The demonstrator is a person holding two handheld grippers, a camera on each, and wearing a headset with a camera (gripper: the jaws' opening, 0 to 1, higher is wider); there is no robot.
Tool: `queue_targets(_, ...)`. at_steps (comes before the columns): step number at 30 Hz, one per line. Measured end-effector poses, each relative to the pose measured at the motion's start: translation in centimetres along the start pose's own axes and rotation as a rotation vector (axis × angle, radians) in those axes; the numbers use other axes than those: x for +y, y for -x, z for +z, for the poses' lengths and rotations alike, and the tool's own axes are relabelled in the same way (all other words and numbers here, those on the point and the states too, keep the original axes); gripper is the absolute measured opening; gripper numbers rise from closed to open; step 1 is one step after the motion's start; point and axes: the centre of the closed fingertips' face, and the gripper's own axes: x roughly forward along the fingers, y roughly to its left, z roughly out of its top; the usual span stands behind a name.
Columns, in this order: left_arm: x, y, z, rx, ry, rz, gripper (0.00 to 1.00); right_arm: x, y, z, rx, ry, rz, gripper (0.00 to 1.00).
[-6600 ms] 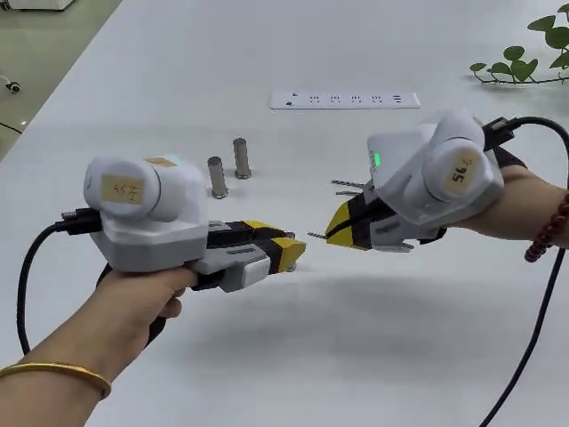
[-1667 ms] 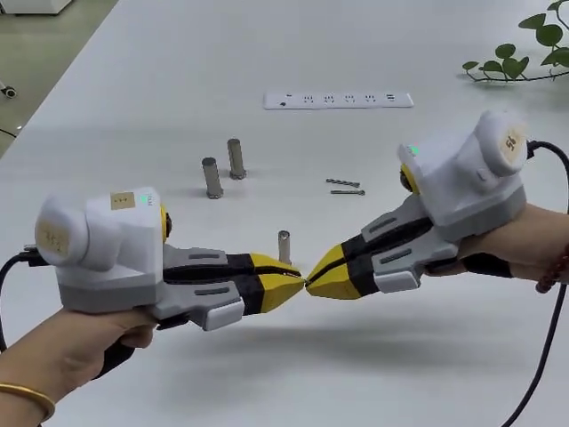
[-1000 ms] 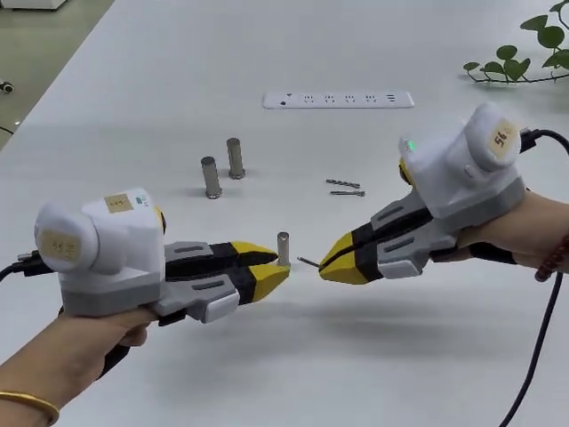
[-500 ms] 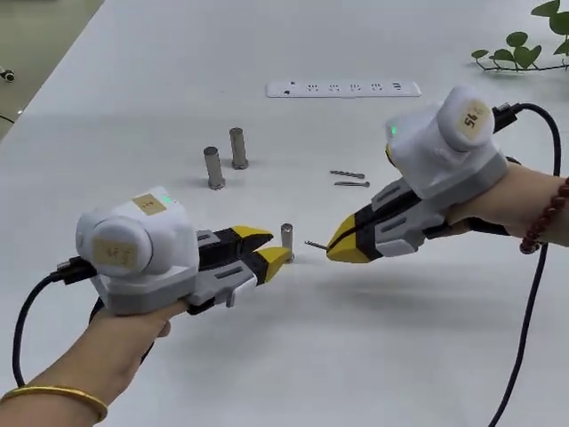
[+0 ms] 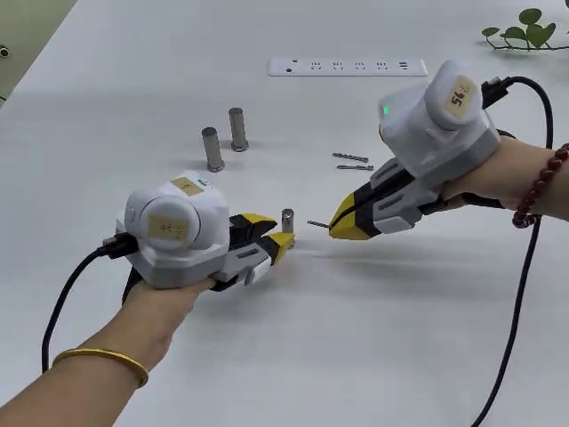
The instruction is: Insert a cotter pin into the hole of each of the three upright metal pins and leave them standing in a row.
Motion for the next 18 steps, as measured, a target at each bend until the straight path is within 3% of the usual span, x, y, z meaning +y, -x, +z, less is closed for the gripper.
queue_targets(7, -0.1, -0.8, -0.2, 0.011, 0.000, 0.010, 0.13, -0.4, -0.3, -0.3, 0.026, 0.016, 0.005, 0.00)
queue_targets(18, -0.2, -1.7, 0.3, -0.015, 0.027, 0.026, 0.11, -1.5, -0.6, 0.3, 0.022, 0.025, 0.003, 0.00)
